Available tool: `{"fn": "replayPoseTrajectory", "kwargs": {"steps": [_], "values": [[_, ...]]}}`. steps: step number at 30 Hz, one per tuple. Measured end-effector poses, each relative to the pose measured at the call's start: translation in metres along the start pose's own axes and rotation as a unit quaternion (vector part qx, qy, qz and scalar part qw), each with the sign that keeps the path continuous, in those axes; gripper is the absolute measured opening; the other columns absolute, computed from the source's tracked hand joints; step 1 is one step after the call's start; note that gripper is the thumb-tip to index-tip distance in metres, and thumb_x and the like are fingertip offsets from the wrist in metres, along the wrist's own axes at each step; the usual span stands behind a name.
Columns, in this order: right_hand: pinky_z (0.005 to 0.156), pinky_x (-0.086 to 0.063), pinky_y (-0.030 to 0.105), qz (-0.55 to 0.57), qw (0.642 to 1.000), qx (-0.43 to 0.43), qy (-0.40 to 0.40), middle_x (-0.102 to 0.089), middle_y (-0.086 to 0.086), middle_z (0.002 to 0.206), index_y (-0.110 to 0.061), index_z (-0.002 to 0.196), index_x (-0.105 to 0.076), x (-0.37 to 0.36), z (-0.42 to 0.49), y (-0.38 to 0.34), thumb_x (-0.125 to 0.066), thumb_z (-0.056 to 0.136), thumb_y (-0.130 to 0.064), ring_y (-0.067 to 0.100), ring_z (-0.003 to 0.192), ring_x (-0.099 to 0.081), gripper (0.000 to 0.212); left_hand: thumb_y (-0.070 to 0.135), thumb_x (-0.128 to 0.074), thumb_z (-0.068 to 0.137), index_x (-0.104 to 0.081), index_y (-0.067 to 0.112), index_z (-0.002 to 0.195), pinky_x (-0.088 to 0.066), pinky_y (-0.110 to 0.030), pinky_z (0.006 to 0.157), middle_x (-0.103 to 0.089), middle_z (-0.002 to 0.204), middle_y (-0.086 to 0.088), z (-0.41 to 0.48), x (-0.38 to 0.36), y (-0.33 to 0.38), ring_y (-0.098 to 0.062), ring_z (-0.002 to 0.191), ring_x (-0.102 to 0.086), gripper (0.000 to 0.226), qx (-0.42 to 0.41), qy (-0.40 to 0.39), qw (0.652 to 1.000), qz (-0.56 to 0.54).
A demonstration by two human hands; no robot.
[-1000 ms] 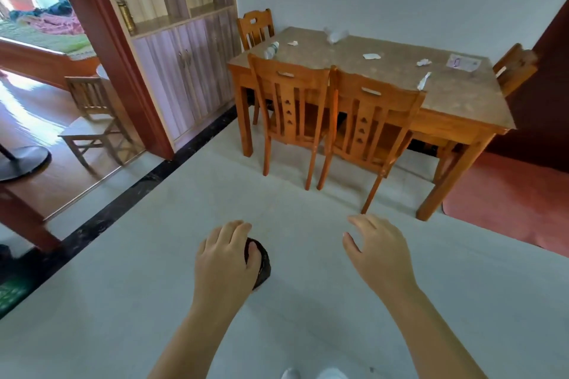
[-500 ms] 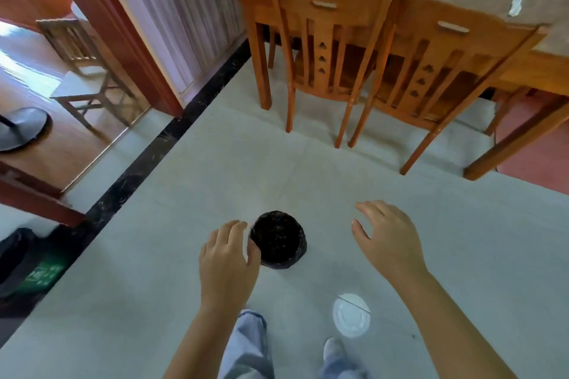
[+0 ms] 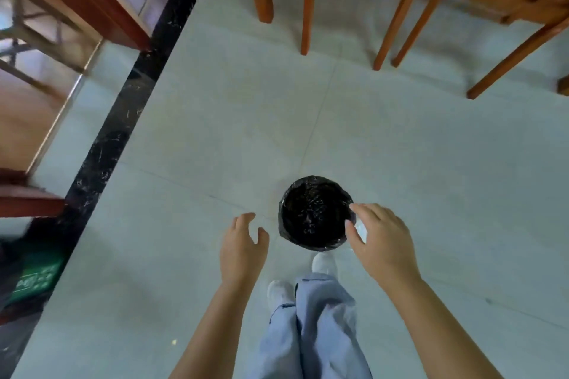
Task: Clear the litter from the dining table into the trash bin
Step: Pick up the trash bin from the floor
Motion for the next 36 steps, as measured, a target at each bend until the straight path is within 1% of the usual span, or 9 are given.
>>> {"fn": "replayPoseTrajectory", "kwargs": {"steps": [6, 11, 14, 17, 19, 21, 28, 31, 36], "values": [[0.086, -0.045, 0.040, -0.014, 0.998, 0.002, -0.063, -0.068, 0.010, 0.106, -0.008, 0.105, -0.063, -0.140, 0.052, 0.057, -0.062, 0.080, -0.017, 0.030, 0.100, -0.060, 0.027, 0.014, -0.054, 0.087, -0.054, 0.012, 0.115, -0.034, -0.023, 0.075, -0.059, 0.115, 0.000, 0.067, -0.125, -0.084, -0.011, 0.098, -0.052, 0.028, 0.089, -0.050, 0.991, -0.086], [0.082, -0.046, 0.039, -0.019, 0.994, -0.003, -0.104, -0.068, 0.009, 0.100, -0.008, 0.103, -0.063, -0.231, 0.073, 0.103, -0.059, 0.081, -0.017, 0.031, 0.094, -0.060, 0.024, 0.018, -0.058, 0.085, -0.053, 0.011, 0.120, -0.033, -0.017, 0.071, -0.056, 0.110, 0.003, 0.103, -0.216, -0.142, -0.012, 0.095, -0.053, 0.036, 0.111, -0.112, 0.984, -0.085], [0.084, -0.045, 0.038, -0.022, 0.993, -0.014, -0.114, -0.067, 0.008, 0.102, -0.010, 0.105, -0.062, -0.266, 0.082, 0.125, -0.058, 0.082, -0.018, 0.029, 0.096, -0.058, 0.024, 0.018, -0.060, 0.085, -0.052, 0.009, 0.120, -0.038, -0.022, 0.073, -0.058, 0.105, 0.001, 0.123, -0.253, -0.164, -0.014, 0.092, -0.056, 0.037, 0.143, -0.123, 0.976, -0.105], [0.090, -0.042, 0.038, -0.013, 0.992, -0.032, -0.120, -0.064, 0.005, 0.111, -0.011, 0.110, -0.060, -0.288, 0.090, 0.143, -0.055, 0.084, -0.020, 0.025, 0.104, -0.055, 0.028, 0.014, -0.058, 0.085, -0.059, 0.013, 0.103, -0.042, -0.012, 0.056, -0.065, 0.084, 0.005, 0.139, -0.278, -0.173, 0.001, 0.066, -0.060, 0.018, 0.182, -0.124, 0.964, -0.151], [0.091, -0.041, 0.038, -0.009, 0.992, -0.039, -0.121, -0.064, 0.005, 0.113, -0.012, 0.112, -0.059, -0.298, 0.095, 0.151, -0.055, 0.084, -0.020, 0.024, 0.106, -0.055, 0.029, 0.009, -0.056, 0.083, -0.060, 0.020, 0.081, -0.040, -0.009, 0.045, -0.060, 0.069, 0.010, 0.147, -0.288, -0.174, 0.005, 0.050, -0.057, 0.012, 0.194, -0.118, 0.957, -0.179], [0.091, -0.042, 0.039, -0.007, 0.992, -0.040, -0.121, -0.064, 0.005, 0.112, -0.011, 0.111, -0.060, -0.304, 0.098, 0.155, -0.056, 0.084, -0.019, 0.025, 0.105, -0.055, 0.028, 0.004, -0.054, 0.080, -0.054, 0.026, 0.066, -0.039, -0.016, 0.048, -0.055, 0.063, 0.008, 0.153, -0.294, -0.175, -0.004, 0.052, -0.053, 0.026, 0.200, -0.120, 0.954, -0.186], [0.091, -0.042, 0.038, -0.015, 0.993, -0.038, -0.111, -0.065, 0.003, 0.110, -0.013, 0.110, -0.060, -0.288, 0.111, 0.144, -0.055, 0.084, -0.020, 0.023, 0.105, -0.055, 0.027, 0.010, -0.060, 0.071, -0.059, 0.012, 0.070, -0.034, -0.019, 0.045, -0.051, 0.058, 0.003, 0.150, -0.281, -0.161, -0.009, 0.050, -0.043, 0.003, 0.205, -0.162, 0.943, -0.204], [0.091, -0.042, 0.036, -0.020, 0.993, -0.038, -0.110, -0.065, 0.003, 0.111, -0.014, 0.111, -0.060, -0.265, 0.112, 0.127, -0.055, 0.084, -0.021, 0.023, 0.106, -0.055, 0.028, 0.022, -0.059, 0.059, -0.049, 0.004, 0.065, -0.032, -0.028, 0.049, -0.042, 0.054, 0.000, 0.138, -0.259, -0.137, -0.015, 0.049, -0.038, 0.021, 0.174, -0.155, 0.956, -0.177], [0.092, -0.039, 0.033, -0.024, 0.994, -0.033, -0.106, -0.063, 0.002, 0.115, -0.016, 0.114, -0.058, -0.210, 0.108, 0.093, -0.052, 0.086, -0.024, 0.021, 0.109, -0.053, 0.030, 0.032, -0.057, 0.052, -0.039, 0.015, 0.058, -0.027, -0.027, 0.045, -0.039, 0.049, 0.005, 0.119, -0.191, -0.104, -0.015, 0.048, -0.036, 0.025, 0.164, -0.097, 0.976, -0.109]]}}
Point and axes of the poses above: each hand's wrist, its own z-axis towards the middle knuckle, its own x-axis out of the back of the hand, y = z × x, the point moved 3 cm from there along z, towards the middle knuckle
